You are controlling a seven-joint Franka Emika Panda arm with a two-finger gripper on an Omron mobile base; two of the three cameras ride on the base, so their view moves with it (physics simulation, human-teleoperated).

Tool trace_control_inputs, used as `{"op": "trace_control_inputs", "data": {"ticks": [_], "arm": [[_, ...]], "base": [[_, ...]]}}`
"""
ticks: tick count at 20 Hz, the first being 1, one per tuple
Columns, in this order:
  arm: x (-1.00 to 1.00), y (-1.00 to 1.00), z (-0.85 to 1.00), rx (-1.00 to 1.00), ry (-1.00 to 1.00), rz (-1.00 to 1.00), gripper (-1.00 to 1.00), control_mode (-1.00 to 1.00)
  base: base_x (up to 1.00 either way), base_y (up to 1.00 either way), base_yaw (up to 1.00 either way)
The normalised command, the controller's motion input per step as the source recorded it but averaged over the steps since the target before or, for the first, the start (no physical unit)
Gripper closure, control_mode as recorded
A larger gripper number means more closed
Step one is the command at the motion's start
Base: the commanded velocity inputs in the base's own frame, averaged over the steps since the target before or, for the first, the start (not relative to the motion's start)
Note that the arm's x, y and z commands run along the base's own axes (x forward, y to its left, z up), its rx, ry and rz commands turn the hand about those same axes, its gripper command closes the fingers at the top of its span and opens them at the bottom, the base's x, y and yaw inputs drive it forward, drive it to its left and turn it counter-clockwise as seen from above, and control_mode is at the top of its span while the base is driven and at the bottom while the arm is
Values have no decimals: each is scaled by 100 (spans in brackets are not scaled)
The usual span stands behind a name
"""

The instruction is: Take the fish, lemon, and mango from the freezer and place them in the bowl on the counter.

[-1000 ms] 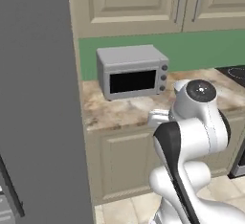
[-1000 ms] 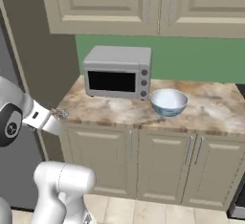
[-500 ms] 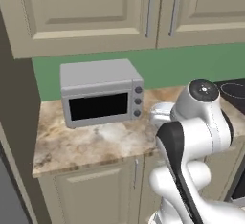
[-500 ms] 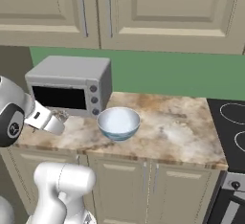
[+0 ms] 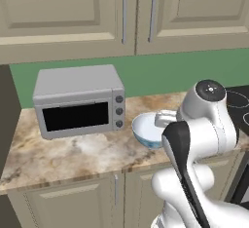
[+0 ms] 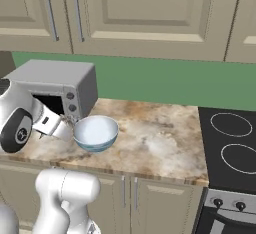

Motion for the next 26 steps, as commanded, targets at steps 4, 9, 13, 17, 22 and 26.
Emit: {"op": "trace_control_inputs", "data": {"ticks": [4,9,13,17,22,26], "arm": [[83,-57,-31,3,7,1,100,-100],[99,-13,-15,6,9,0,100,-100],[67,0,-37,0,12,0,100,-100],[55,2,-53,1,16,0,100,-100],[41,2,-61,1,18,0,100,-100],[52,13,-46,3,3,0,100,-100]], "base": [[0,0,0],[0,0,0],[0,0,0],[0,0,0],[0,0,0],[0,0,0]]}}
